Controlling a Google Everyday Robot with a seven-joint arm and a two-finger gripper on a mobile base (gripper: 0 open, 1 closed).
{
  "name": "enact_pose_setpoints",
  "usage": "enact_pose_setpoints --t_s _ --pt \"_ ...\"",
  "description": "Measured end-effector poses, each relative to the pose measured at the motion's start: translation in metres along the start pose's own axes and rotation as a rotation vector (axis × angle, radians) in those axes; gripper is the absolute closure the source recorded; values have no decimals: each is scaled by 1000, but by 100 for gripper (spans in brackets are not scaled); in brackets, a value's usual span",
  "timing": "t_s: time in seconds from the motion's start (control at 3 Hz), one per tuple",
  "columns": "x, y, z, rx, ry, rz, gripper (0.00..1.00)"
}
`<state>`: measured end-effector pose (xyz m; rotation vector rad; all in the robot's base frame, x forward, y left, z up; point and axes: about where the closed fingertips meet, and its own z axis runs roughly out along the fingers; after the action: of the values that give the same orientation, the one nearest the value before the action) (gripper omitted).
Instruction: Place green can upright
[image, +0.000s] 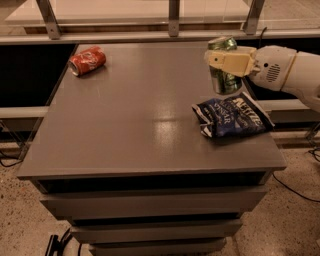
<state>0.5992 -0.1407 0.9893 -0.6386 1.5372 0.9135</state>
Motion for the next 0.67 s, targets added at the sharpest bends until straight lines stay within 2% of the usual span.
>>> enact_pose_setpoints --t_s 0.67 --pt "9 7 -43 56 -37 26 100"
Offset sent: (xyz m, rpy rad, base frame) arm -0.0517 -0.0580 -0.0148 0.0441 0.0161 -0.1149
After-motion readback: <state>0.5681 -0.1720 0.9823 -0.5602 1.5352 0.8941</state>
